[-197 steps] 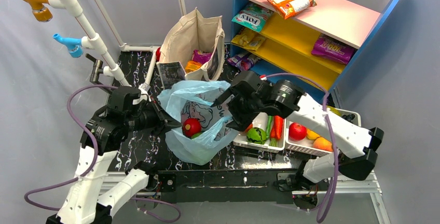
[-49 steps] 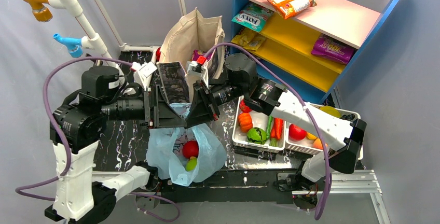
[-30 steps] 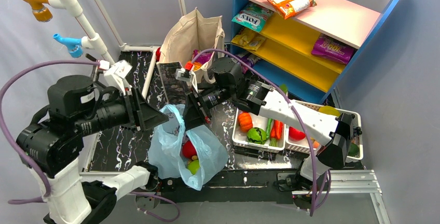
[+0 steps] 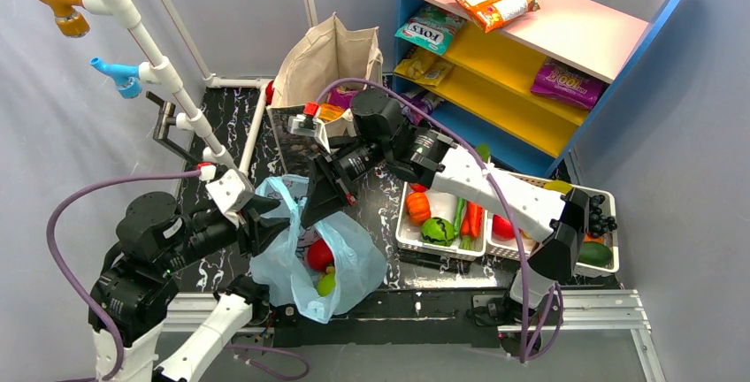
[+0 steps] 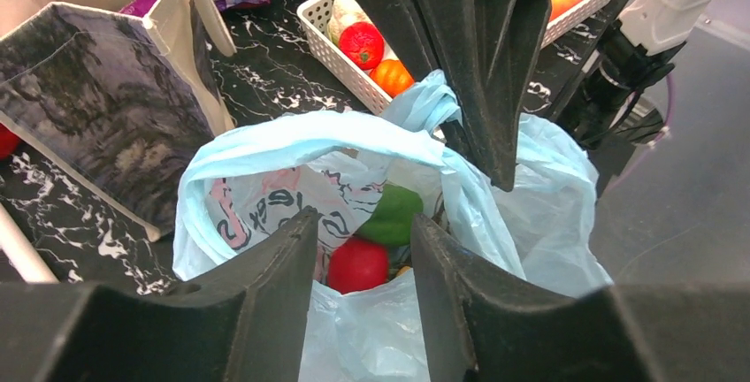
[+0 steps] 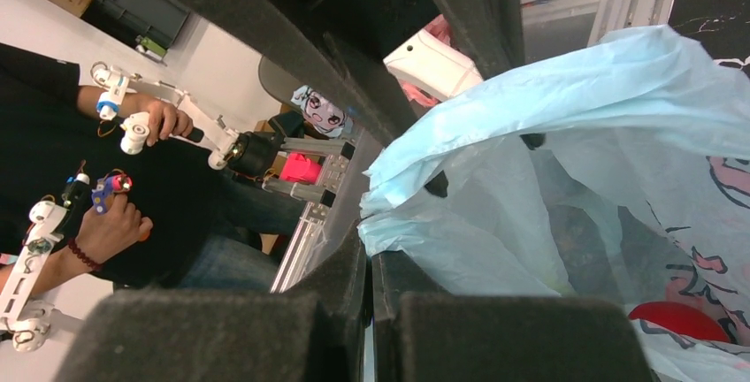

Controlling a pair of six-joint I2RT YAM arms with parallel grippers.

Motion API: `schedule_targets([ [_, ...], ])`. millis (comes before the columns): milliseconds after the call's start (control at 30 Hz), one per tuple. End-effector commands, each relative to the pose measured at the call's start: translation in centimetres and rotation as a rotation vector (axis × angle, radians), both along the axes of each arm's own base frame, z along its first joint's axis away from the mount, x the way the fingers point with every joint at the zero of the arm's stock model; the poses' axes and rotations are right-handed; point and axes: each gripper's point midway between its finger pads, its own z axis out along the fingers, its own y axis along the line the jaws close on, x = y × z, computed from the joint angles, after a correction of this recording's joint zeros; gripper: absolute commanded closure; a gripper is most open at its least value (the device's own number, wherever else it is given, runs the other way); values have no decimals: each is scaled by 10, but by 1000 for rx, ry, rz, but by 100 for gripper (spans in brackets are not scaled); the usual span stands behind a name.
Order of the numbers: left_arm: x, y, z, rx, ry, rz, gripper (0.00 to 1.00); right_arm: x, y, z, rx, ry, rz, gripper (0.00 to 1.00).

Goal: Place the food into the grocery bag and tie it

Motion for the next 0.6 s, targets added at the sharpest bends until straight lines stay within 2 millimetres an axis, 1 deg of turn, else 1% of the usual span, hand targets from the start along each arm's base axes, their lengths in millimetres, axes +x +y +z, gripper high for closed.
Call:
schedule_targets([
  [0, 10, -4, 2, 11, -71, -24, 55, -3, 0, 15, 54, -30, 39, 99],
  [67, 12, -7, -1, 13, -68, -37, 52, -3, 3, 14, 53, -29, 45, 99],
  [233, 18, -12, -4, -7, -77, -44, 50, -1, 7, 13, 50, -22, 64, 99],
  [367, 23, -16, -10, -35, -78, -45, 47, 1, 7, 15, 57, -27, 71, 99],
  [567, 25, -25, -5, -118, -123, -65, 44, 2, 3, 19, 71, -25, 88, 99],
])
